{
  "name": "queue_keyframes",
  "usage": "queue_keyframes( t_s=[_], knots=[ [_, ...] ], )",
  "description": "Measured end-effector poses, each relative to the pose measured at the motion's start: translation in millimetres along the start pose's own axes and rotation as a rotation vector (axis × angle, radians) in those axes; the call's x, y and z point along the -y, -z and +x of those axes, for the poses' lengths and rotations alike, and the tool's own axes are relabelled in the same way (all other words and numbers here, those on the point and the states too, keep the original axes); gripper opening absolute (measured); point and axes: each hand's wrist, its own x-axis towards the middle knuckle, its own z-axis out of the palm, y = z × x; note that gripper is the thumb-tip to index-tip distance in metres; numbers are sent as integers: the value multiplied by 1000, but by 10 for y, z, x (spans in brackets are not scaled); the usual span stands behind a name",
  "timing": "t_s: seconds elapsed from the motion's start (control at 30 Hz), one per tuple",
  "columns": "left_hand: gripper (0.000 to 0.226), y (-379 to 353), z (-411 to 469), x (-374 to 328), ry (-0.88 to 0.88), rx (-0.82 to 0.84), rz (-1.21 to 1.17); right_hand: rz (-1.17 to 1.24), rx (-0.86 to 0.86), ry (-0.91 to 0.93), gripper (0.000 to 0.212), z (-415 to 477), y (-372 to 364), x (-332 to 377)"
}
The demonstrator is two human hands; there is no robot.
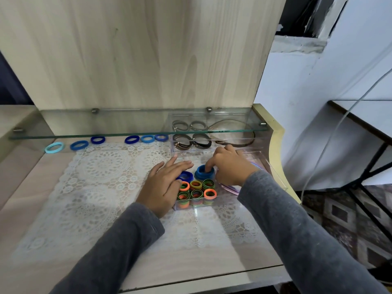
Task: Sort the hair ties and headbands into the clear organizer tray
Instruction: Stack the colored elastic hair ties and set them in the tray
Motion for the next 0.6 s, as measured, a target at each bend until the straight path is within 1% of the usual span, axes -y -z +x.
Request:
queue_keyframes(
  t_s=[0.13,0.4,0.6],
  knots=[
    [56,-10,3,29,-13,11,12,-2,7,-3,44,12,29,69],
    [57,-21,-7,40,-25,-23,0,-30,-21,7,44,-4,1,163],
    [60,-39,-7,49,-30,-48,25,-56,-61,45,36,-50,-31,242]
  ],
)
